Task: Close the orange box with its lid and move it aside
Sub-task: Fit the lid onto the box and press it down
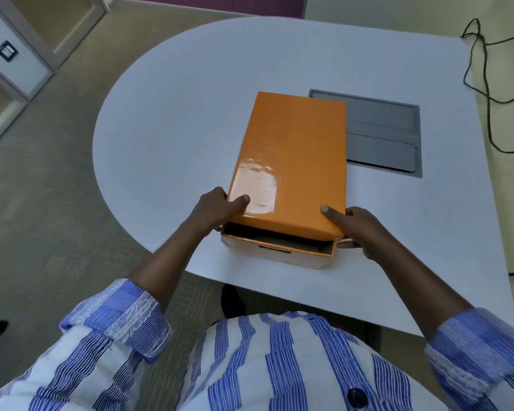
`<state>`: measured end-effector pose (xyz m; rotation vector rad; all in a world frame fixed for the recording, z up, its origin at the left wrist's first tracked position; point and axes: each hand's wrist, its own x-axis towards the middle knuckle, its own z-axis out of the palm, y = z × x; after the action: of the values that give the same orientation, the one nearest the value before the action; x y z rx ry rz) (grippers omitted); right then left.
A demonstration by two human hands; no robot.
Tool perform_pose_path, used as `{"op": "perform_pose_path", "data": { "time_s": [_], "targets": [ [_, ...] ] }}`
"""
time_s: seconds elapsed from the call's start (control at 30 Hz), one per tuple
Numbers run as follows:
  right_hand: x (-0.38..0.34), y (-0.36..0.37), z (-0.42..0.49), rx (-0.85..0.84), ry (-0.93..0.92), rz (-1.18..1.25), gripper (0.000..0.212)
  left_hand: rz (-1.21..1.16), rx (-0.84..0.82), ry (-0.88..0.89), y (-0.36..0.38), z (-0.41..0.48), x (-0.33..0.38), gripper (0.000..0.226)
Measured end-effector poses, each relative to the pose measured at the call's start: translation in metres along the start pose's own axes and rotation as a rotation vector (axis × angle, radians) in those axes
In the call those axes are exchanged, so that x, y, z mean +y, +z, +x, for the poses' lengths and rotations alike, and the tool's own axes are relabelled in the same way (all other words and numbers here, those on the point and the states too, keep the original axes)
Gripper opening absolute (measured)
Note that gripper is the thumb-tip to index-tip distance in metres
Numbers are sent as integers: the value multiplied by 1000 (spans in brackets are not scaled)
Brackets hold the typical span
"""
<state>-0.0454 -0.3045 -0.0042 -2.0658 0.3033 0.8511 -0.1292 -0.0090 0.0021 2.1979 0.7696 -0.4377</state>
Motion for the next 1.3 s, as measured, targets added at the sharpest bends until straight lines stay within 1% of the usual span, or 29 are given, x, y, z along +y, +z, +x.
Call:
{"op": "perform_pose_path", "data": {
  "time_s": [0.13,0.23,0.3,0.4,0.47,0.53,0.6,0.77,0.83,0.9,0.93,1.0,1.07,1.13,1.2,1.23,1.27,1.3],
  "targets": [
    [8,-8,-6,-93,-31,-39,57,-2,-65,-64,-1,-6,-5,58],
    [12,-10,-9,-137,-37,-105,58,1,-150,-79,-1,-12,-6,58],
    [13,-11,-10,-181,-39,-138,59,-16,-191,-82,1,-17,-6,62],
    [13,-10,-12,-226,-43,-186,57,-4,-194,-87,4,-20,-4,73],
    [15,-7,-12,-234,-49,-219,54,-7,-200,-80,5,-22,-2,69],
    [17,-4,-11,-229,-57,-231,56,2,-203,-60,6,-24,-2,62],
    [18,-2,-11,-225,-65,-240,58,43,-197,-41,8,-25,-2,60],
    [24,6,-7,-211,-55,-321,68,134,-198,-11,18,-25,-6,83],
    [24,5,-4,-235,-35,-345,76,141,-214,-15,17,-24,-7,85],
    [19,0,0,-287,-9,-373,86,110,-274,-7,14,-21,-7,86],
    [16,-3,2,-317,11,-380,91,76,-304,-15,13,-20,-7,90],
    [11,-6,6,-352,47,-394,98,40,-323,-65,14,-17,-7,104],
    [9,-5,8,-370,71,-442,100,87,-312,-106,18,-15,-9,114],
    [5,-5,9,-382,94,-482,101,128,-342,-91,17,-11,-11,111],
    [-3,-7,14,-332,89,-427,100,156,-390,-75,9,-2,-9,103],
    [-9,-8,18,-266,59,-363,99,160,-378,-83,4,4,-5,103],
    [-16,-7,23,-167,2,-317,97,158,-326,-88,0,11,1,106],
    [-25,-5,30,-51,-82,-328,96,153,-244,-70,-2,21,8,108]
  ]
}}
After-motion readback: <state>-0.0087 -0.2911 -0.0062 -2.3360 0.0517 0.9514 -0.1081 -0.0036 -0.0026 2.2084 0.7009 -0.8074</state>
